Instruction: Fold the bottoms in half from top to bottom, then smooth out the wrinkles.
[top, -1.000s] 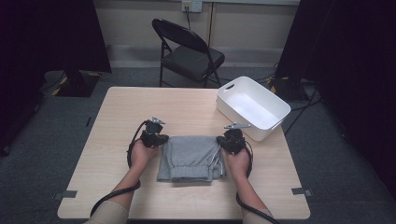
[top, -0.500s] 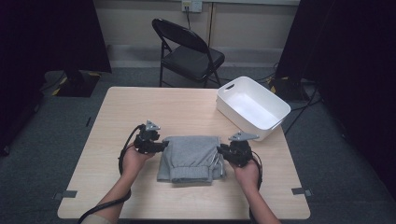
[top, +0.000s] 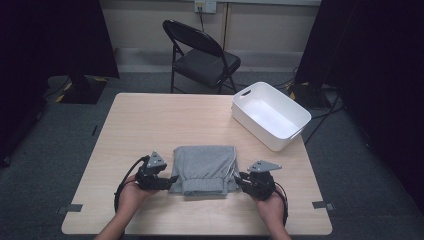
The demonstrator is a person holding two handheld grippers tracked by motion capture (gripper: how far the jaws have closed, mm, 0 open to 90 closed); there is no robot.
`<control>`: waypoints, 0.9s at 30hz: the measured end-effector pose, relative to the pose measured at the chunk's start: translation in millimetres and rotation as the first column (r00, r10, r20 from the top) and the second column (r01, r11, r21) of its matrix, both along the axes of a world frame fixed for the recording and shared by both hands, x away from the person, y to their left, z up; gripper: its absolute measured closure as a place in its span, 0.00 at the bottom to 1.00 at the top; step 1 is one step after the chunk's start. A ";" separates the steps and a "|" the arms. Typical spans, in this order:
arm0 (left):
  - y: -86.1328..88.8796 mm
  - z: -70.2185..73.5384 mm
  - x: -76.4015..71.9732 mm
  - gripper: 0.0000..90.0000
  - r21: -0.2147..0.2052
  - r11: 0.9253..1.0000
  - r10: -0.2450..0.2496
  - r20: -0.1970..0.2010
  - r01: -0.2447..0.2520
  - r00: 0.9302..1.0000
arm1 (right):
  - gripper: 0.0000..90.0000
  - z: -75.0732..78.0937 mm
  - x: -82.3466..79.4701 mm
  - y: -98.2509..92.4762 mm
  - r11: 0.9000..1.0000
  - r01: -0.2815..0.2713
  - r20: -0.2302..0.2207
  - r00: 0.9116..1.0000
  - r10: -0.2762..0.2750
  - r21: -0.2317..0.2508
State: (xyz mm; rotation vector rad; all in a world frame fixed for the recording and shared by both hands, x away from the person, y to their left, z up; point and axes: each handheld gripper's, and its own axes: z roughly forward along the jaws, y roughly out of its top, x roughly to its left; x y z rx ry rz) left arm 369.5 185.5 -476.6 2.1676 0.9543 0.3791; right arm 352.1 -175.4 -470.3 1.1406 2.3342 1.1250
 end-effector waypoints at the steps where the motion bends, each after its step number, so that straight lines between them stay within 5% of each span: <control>1: -0.1 -0.7 -1.0 0.37 -0.004 1.000 -0.001 0.000 0.001 1.000 | 0.78 -1.0 -0.3 -0.7 1.000 0.002 -0.006 1.000 -0.002 0.004; 18: -7.5 -7.7 -10.5 0.39 -0.019 1.000 -0.022 -0.018 0.022 1.000 | 0.76 -6.8 0.5 -6.7 0.999 0.017 -0.023 1.000 -0.016 0.044; 23: -14.1 -9.4 -14.1 0.51 0.020 0.999 -0.040 -0.025 0.040 0.999 | 0.78 -7.0 0.5 -7.5 0.999 0.020 -0.023 1.000 -0.020 0.028; 27: -16.6 -8.7 -17.1 0.51 0.033 0.999 -0.034 -0.037 0.035 0.999 | 0.78 -7.7 0.9 -7.1 0.999 0.021 -0.034 0.999 -0.020 0.044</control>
